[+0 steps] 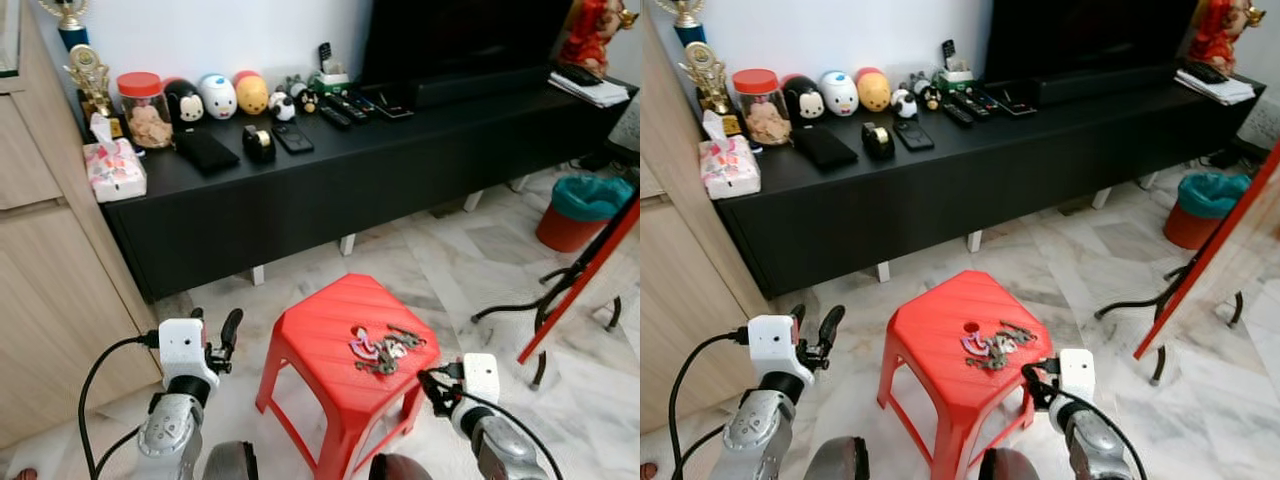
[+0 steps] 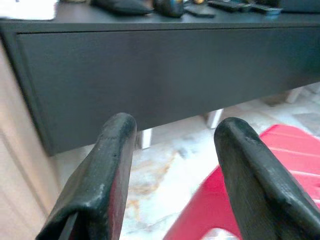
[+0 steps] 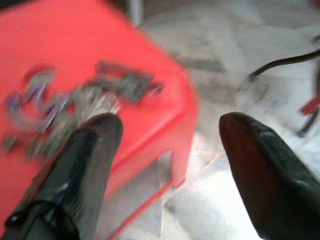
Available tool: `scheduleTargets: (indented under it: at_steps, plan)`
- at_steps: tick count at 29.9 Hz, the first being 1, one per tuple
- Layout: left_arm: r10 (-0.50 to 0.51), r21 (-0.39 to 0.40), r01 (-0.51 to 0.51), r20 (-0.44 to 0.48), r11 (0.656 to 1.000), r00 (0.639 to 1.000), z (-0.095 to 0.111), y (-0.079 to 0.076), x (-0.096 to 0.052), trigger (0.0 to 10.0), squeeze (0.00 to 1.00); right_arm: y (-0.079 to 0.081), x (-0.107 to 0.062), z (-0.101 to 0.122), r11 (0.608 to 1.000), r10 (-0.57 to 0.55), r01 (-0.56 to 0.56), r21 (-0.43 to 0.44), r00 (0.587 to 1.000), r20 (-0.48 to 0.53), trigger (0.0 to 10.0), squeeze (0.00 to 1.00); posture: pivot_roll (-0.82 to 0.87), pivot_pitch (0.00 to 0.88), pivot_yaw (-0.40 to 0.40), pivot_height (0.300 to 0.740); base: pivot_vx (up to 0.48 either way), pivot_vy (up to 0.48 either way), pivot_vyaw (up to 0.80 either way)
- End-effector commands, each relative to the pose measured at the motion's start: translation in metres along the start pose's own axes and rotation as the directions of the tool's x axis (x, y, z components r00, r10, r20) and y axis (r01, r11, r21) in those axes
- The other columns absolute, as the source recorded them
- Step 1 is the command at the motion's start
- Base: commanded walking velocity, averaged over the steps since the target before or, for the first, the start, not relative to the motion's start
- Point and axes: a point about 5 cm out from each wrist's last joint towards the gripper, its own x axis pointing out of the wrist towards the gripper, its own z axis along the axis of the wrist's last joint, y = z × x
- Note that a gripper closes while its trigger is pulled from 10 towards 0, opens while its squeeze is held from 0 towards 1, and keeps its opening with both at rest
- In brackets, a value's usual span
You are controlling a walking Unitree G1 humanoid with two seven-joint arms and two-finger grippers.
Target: Hang keys on a hook
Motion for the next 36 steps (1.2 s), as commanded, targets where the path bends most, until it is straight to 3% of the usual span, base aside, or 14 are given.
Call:
scheduleTargets:
  at_steps: [1,7,15,20,24,26,31,36]
  plan:
    - [-0.011,0.003,0.011,-0.001,1.000,1.000,0.001,-0.004,0.003,10.0,0.00,-0.013,0.000,0.009,0.997,-0.067,0.066,0.028,0.997,0.041,10.0,0.00,0.06,0.000,-0.125,0.612,0.326,0.000,0.00]
    - [0.000,0.008,0.000,0.013,1.000,1.000,0.004,-0.001,0.003,10.0,0.00,-0.009,0.001,0.015,0.999,-0.020,0.017,0.035,0.995,0.093,10.0,0.00,0.06,0.000,-0.124,0.612,0.327,0.000,0.00]
    - [0.036,0.010,-0.037,0.056,0.999,0.998,0.010,0.003,0.002,10.0,0.00,-0.002,0.002,0.016,0.998,0.029,-0.036,0.061,0.995,0.100,10.0,0.00,0.05,0.000,-0.121,0.612,0.000,0.000,0.00]
    - [0.036,0.011,-0.036,0.050,0.999,0.998,0.009,0.003,0.000,10.0,0.00,0.009,0.004,0.014,0.986,0.148,-0.152,0.068,0.987,0.063,10.0,0.00,0.05,0.000,-0.117,0.612,0.000,0.000,0.00]
    - [0.036,0.016,-0.037,0.047,0.999,0.998,0.009,0.003,-0.002,10.0,0.00,0.016,0.008,0.021,0.971,0.236,-0.235,-0.034,0.972,0.019,10.0,0.00,0.05,0.000,-0.115,0.612,0.000,0.000,0.00]
    - [0.037,0.018,-0.038,0.046,0.999,0.998,0.009,0.003,-0.003,10.0,0.00,0.018,0.011,0.025,0.967,0.256,-0.256,-0.009,0.967,0.010,10.0,0.00,0.05,0.000,-0.117,0.612,0.000,0.000,0.00]
    - [0.043,0.021,-0.043,0.035,0.999,0.998,0.007,0.004,-0.008,10.0,0.00,0.038,0.014,0.028,0.913,0.407,-0.409,-0.012,0.911,-0.060,10.0,0.00,0.05,0.005,-0.117,0.612,0.000,0.000,0.00]
    - [0.037,0.025,-0.038,0.026,0.999,0.999,0.006,0.002,-0.012,10.0,0.00,0.042,0.014,0.021,0.896,0.420,-0.437,-0.081,0.892,-0.165,10.0,0.00,0.06,0.019,-0.117,0.612,0.000,0.000,0.00]
